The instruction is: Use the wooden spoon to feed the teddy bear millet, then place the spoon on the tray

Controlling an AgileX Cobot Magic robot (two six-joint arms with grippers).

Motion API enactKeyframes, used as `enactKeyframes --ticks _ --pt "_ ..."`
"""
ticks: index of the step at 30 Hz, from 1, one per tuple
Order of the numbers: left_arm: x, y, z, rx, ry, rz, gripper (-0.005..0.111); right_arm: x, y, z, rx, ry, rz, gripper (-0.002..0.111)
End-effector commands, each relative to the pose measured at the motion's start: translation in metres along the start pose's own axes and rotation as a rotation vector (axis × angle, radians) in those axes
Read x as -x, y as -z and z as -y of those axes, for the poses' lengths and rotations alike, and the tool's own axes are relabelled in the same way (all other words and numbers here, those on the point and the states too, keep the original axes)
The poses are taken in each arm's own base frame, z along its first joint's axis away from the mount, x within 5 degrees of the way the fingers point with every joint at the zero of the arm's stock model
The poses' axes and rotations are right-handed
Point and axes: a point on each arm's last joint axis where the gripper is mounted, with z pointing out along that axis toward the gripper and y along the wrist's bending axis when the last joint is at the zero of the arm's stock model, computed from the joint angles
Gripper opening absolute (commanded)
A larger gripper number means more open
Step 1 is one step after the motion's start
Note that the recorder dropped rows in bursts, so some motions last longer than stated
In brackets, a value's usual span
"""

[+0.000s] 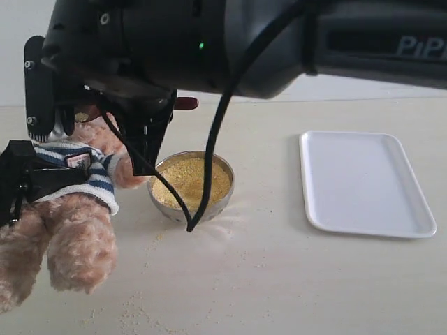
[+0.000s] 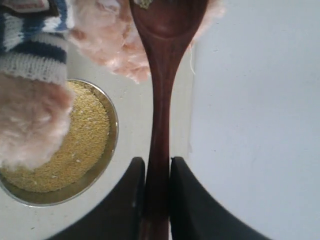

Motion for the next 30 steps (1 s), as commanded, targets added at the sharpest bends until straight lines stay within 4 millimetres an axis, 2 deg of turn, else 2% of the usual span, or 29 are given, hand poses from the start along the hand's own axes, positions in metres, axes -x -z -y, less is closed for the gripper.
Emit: enactKeyframes --ticks 1,6,15,17,22,27,30 --pt "-0.001 -0.001 0.004 -0.032 0.009 -0.002 0.005 0.007 0.004 0.000 -0.078 0.051 -0.007 0.000" --pt "-0.001 -0.001 0.004 -0.032 0.007 -0.001 0.005 0.008 0.007 0.004 -0.155 0.079 -0.031 0.000" --pt "0.000 -0.001 0.005 -0.043 0.008 0.006 0.005 0.006 0.008 -0.003 -0.114 0.034 -0.081 0.000" --pt "0.000 0.000 0.007 -0.059 -0.005 0.005 0.005 0.008 0.010 -0.003 -0.122 -0.043 -0.063 0.000" --pt "0.000 0.000 0.007 -0.059 -0.028 0.006 0.005 0.005 0.011 -0.002 -0.118 -0.043 -0.092 0.000" --pt "0.000 -0.001 0.006 -0.051 -0.049 0.010 0.005 -0.007 0.025 -0.003 -0.031 -0.151 -0.160 0.000" --pt "0.000 -0.001 0.006 -0.051 -0.070 0.010 0.005 -0.024 0.042 0.007 0.069 -0.277 -0.171 0.000"
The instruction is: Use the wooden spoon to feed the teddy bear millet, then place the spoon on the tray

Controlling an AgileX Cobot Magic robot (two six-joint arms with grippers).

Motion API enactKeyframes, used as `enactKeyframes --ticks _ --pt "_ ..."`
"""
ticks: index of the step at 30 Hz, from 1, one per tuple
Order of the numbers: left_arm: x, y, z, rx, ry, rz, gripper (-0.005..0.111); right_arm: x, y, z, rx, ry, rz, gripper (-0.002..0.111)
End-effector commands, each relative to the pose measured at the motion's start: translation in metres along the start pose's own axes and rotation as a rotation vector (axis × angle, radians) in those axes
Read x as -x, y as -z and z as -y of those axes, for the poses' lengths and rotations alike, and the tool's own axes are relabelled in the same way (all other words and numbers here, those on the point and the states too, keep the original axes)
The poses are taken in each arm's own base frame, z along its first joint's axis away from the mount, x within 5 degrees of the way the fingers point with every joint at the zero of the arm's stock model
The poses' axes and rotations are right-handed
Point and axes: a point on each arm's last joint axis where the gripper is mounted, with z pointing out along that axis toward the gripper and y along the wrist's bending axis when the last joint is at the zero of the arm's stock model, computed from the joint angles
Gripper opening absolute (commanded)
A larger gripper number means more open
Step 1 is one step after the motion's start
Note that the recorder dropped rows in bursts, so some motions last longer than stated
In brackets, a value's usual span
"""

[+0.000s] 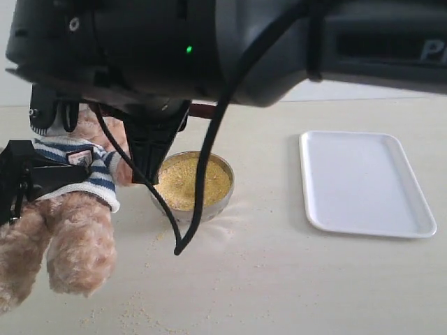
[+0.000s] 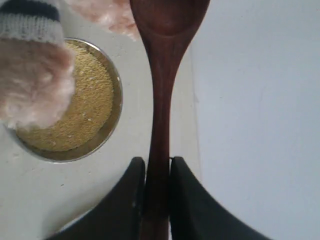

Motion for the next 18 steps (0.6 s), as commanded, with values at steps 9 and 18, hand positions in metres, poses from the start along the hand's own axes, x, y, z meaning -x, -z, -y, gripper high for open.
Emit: enactKeyframes --ticks 9,18 --pt "0.000 -0.001 0.004 -0.026 -0.041 0.004 0.005 -0.062 0.025 0.056 0.249 -0.274 -0.013 0.000" --pt "0.000 -0.001 0.003 -0.020 -0.062 0.006 0.005 -0.081 -0.031 0.059 0.388 -0.277 -0.105 0.000"
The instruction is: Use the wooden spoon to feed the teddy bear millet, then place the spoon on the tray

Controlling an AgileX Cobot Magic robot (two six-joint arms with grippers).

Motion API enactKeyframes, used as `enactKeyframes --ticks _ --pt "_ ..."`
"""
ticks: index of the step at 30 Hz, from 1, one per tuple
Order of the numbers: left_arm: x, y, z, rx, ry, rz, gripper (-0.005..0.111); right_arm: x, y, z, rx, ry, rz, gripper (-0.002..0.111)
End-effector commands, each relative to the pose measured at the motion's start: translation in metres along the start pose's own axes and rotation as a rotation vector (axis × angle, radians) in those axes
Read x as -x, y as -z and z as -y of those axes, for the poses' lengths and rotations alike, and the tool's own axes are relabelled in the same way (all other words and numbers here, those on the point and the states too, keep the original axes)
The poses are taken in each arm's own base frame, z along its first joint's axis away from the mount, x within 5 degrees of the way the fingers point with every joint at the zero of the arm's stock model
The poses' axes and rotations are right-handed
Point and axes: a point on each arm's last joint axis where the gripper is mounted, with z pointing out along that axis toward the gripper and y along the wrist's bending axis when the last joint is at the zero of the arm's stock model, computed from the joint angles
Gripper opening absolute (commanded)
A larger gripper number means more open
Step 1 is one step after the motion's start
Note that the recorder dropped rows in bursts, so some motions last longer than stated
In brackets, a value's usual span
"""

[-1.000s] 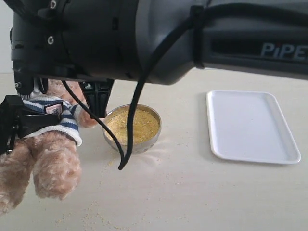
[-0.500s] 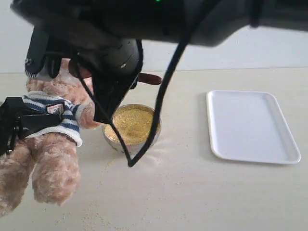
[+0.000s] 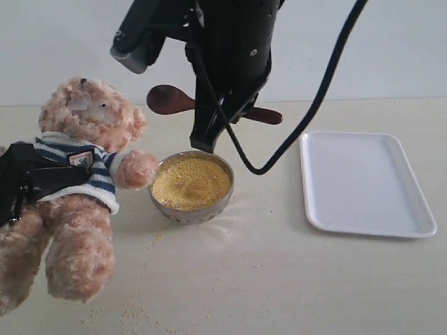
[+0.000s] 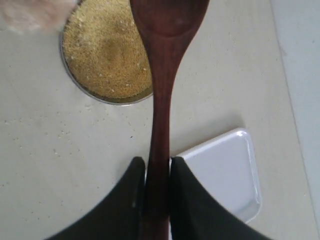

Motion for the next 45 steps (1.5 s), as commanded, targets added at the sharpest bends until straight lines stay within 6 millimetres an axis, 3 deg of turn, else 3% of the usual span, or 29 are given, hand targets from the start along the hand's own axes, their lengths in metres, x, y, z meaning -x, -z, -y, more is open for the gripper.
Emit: enactKeyframes --ticks 1,5,13,18,24,32,45 --pt "0.000 -0.001 0.003 -0.013 -0.009 0.008 0.005 -0.013 -0.031 0.023 0.042 -0.078 -0.070 0.000" --pt "0.002 -0.001 -0.003 0.051 -0.009 0.026 0.005 -0.015 -0.060 0.028 0.002 -0.049 -0.156 0.000" --pt "0.002 0.000 -0.005 0.066 -0.009 0.031 0.005 -0.012 -0.109 0.014 0.033 0.094 -0.262 0.000" --pt "0.002 0.000 -0.005 0.066 -0.009 0.031 0.005 -0.006 -0.113 0.011 0.035 0.141 -0.227 0.000" --pt "0.003 0.000 -0.004 0.066 -0.007 0.032 0.005 0.007 -0.123 -0.010 0.029 0.243 -0.225 0.000" --pt "0.003 0.000 -0.004 0.066 -0.007 0.032 0.005 0.011 -0.146 -0.021 -0.122 0.290 -0.337 0.000" --pt "0.003 0.000 -0.004 0.065 -0.005 0.032 0.005 0.014 -0.150 -0.028 -0.062 0.272 -0.303 0.000"
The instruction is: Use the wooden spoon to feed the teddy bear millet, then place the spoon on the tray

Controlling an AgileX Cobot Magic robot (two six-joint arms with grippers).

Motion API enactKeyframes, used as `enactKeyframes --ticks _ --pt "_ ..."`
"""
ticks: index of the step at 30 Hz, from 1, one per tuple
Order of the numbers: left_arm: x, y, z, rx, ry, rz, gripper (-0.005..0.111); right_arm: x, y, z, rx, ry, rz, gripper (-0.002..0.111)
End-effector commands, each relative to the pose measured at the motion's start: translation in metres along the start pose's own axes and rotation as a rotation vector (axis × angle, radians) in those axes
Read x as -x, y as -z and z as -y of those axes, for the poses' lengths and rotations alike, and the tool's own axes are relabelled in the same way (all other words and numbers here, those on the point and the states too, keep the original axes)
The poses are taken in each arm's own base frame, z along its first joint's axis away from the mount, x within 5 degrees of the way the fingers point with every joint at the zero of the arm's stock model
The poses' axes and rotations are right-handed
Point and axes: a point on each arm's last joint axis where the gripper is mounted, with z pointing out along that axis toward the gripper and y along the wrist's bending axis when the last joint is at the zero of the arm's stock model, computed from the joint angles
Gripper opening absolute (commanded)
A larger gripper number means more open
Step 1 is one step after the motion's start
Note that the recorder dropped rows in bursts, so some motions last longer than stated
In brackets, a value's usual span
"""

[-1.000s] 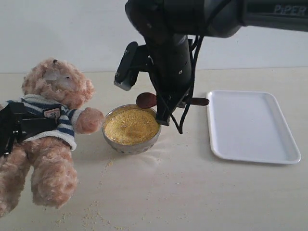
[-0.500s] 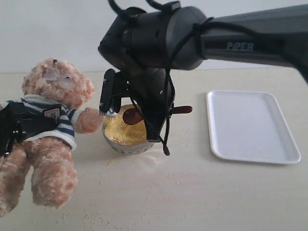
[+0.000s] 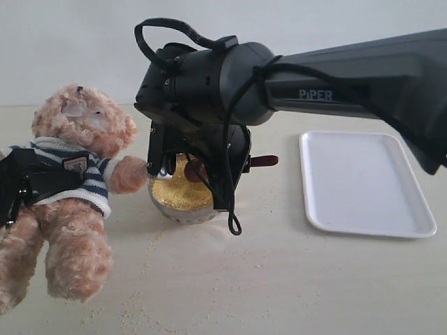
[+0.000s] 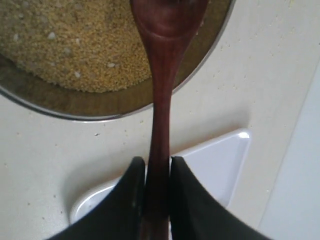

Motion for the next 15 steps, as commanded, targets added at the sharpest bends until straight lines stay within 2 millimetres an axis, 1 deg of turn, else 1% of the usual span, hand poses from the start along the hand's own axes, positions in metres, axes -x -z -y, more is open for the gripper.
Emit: enactKeyframes --ticks 1,4,10,15 --pt "0.0007 -0.0006 0.0031 -0.015 0.005 0.008 0.005 0.0012 0.0017 -0.0027 0.035 -0.002 0.020 0.000" --pt "0.0007 -0.0006 0.0031 -0.015 0.005 0.008 0.005 0.0009 0.0017 -0.0036 0.045 -0.005 0.016 0.000" --pt "0.0007 -0.0006 0.0031 -0.015 0.005 0.008 0.005 0.0035 0.0023 -0.0105 0.122 -0.010 0.045 0.000" --pt "0.0007 -0.0006 0.0031 -0.015 0.005 0.008 0.005 0.0030 0.0025 -0.0115 0.132 -0.013 0.039 0.000"
